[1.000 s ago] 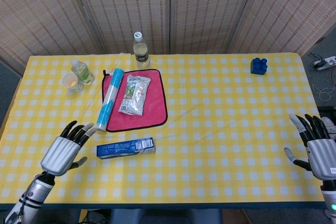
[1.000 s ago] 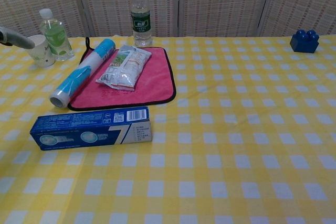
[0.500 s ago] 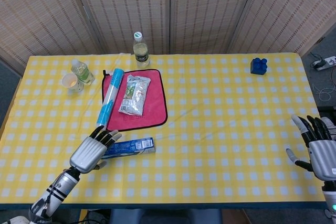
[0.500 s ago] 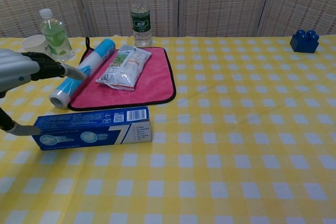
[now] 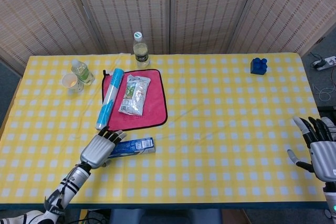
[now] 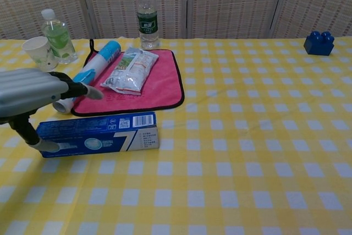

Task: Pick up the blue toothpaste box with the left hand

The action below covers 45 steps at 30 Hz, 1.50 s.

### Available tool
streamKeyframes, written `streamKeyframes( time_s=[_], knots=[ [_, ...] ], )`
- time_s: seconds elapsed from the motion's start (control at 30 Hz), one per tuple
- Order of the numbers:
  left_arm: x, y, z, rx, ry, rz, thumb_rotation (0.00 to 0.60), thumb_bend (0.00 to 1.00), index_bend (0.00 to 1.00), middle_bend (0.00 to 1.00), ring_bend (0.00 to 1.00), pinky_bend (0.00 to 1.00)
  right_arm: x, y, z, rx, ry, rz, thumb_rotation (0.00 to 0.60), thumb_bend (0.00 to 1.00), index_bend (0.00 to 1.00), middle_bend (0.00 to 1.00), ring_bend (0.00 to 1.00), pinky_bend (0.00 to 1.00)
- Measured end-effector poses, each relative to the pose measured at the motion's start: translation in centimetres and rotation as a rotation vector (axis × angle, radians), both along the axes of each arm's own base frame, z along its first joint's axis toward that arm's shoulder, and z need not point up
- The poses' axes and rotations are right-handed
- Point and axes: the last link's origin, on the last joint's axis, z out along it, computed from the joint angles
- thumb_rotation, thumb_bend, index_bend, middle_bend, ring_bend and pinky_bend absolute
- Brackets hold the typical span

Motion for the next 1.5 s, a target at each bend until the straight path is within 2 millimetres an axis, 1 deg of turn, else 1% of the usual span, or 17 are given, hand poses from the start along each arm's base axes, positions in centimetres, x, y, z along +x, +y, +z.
streamKeyframes(
  time_s=[0.13, 0.23, 0.33, 0.5, 0.67, 0.8, 0.93, 1.03, 1.2, 1.33, 1.5],
  knots=[
    [-0.1, 0.4, -0.5, -0.002, 0.045, 0.023, 0.600, 0.20, 0.15, 0.20, 0.19, 0.07, -0.1, 0.0, 0.0, 0.001, -0.002, -0.005, 0.600, 0.26, 0.07, 0.12, 0.00, 0.00],
    [-0.1, 0.6, -0.9, -0.005, 0.072, 0.040, 0.600, 0.20, 0.18, 0.22, 0.21, 0.07, -0.2, 0.1, 0.0, 0.001, -0.003, -0.007, 0.600, 0.26, 0.07, 0.12, 0.00, 0.00],
    [-0.1, 0.8, -1.2, -0.003, 0.099, 0.053, 0.600, 0.20, 0.22, 0.25, 0.23, 0.07, -0.3, 0.1, 0.0, 0.001, -0.004, -0.011, 0.600, 0.26, 0.07, 0.12, 0.00, 0.00],
    [0.3, 0.9, -1.6, -0.009, 0.120, 0.061, 0.600, 0.20, 0.30, 0.31, 0.28, 0.07, -0.5, 0.1, -0.1, 0.004, -0.007, -0.017, 0.600, 0.26, 0.07, 0.12, 0.00, 0.00],
    [0.6, 1.3, -2.3, -0.018, 0.125, 0.069, 0.600, 0.20, 0.32, 0.36, 0.32, 0.07, -0.6, 0.0, -0.2, 0.007, -0.010, -0.020, 0.600, 0.26, 0.07, 0.12, 0.00, 0.00],
    [0.7, 1.8, -2.7, -0.010, 0.133, 0.075, 0.600, 0.20, 0.38, 0.45, 0.38, 0.07, -0.7, -0.1, -0.3, 0.011, -0.012, -0.023, 0.600, 0.26, 0.07, 0.12, 0.00, 0.00],
    [0.6, 2.2, -2.9, 0.005, 0.151, 0.076, 0.600, 0.20, 0.44, 0.52, 0.43, 0.07, -0.8, -0.2, -0.3, 0.013, -0.015, -0.028, 0.600, 0.26, 0.07, 0.12, 0.00, 0.00],
    [0.4, 2.3, -2.8, 0.025, 0.170, 0.069, 0.600, 0.20, 0.47, 0.55, 0.46, 0.07, -0.9, -0.2, -0.3, 0.013, -0.016, -0.027, 0.600, 0.26, 0.07, 0.12, 0.00, 0.00],
    [0.2, 2.2, -2.3, 0.073, 0.209, 0.037, 0.600, 0.20, 0.47, 0.56, 0.46, 0.07, -0.9, -0.2, -0.3, 0.013, -0.017, -0.027, 0.600, 0.26, 0.07, 0.12, 0.00, 0.00],
    [0.1, 2.0, -1.4, 0.136, 0.248, -0.011, 0.600, 0.20, 0.47, 0.56, 0.46, 0.07, -0.9, -0.2, -0.4, 0.013, -0.019, -0.026, 0.600, 0.26, 0.07, 0.12, 0.00, 0.00],
    [0.5, 1.6, 0.4, 0.243, 0.292, -0.095, 0.600, 0.20, 0.47, 0.56, 0.45, 0.07, -0.8, -0.2, -0.5, 0.015, -0.021, -0.022, 0.600, 0.26, 0.07, 0.12, 0.00, 0.00]
  ],
)
